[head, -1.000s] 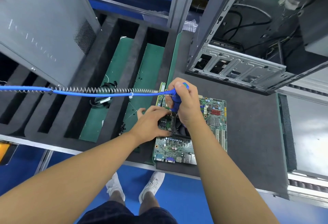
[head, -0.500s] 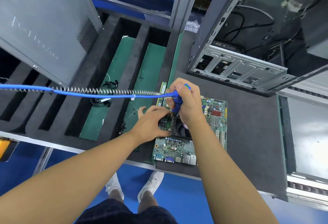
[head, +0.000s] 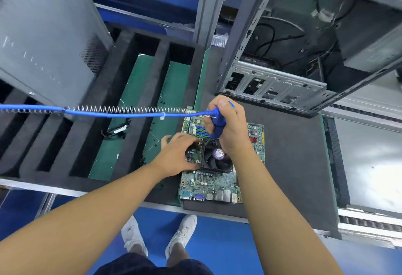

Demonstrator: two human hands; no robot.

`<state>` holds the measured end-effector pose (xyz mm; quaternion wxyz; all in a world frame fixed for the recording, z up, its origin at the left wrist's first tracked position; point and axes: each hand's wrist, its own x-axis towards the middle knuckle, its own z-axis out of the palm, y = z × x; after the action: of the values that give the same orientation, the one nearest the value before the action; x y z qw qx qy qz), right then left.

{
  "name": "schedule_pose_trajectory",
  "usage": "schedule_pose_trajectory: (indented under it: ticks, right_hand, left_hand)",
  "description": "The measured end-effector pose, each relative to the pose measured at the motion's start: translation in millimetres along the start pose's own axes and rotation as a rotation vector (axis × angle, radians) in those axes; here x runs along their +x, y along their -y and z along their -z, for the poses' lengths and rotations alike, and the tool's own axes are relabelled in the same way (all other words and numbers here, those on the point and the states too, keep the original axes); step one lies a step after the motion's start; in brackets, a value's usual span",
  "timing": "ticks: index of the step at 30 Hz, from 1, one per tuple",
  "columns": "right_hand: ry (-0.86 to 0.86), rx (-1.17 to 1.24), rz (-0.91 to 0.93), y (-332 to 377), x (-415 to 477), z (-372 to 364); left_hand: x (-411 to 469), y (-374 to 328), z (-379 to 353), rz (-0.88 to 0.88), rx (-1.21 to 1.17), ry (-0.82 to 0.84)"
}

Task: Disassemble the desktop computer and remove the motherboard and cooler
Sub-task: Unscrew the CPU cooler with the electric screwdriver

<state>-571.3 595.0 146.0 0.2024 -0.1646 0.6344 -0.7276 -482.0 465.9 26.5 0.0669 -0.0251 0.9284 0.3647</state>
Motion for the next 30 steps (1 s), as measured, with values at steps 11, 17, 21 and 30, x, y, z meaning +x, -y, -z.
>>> schedule_pose_trajectory:
  ticks: [11, 17, 21, 30]
  right_hand:
    - [-0.039, 0.032, 0.019, 1.3, -33.8, 46.9]
    - [-0.094, 0.034, 0.03, -10.2, -52.6, 70.6]
    - [-0.092, 0.068, 0.047, -19.4, -60.6, 72.5]
    - [-0.089, 0.152, 0.082, -28.3, -62.9, 73.2]
  left_hand:
    - [-10.8, -31.0, 17.3, -0.087, 0.061, 0.038]
    - [-14.3, -48.8, 1.5, -0.231, 0.19, -0.406]
    - [2.1, -71.8, -2.8, -0.417, 0.385, -0.156]
    - [8.2, -74.4, -8.5, -0.411, 0.487, -0.085]
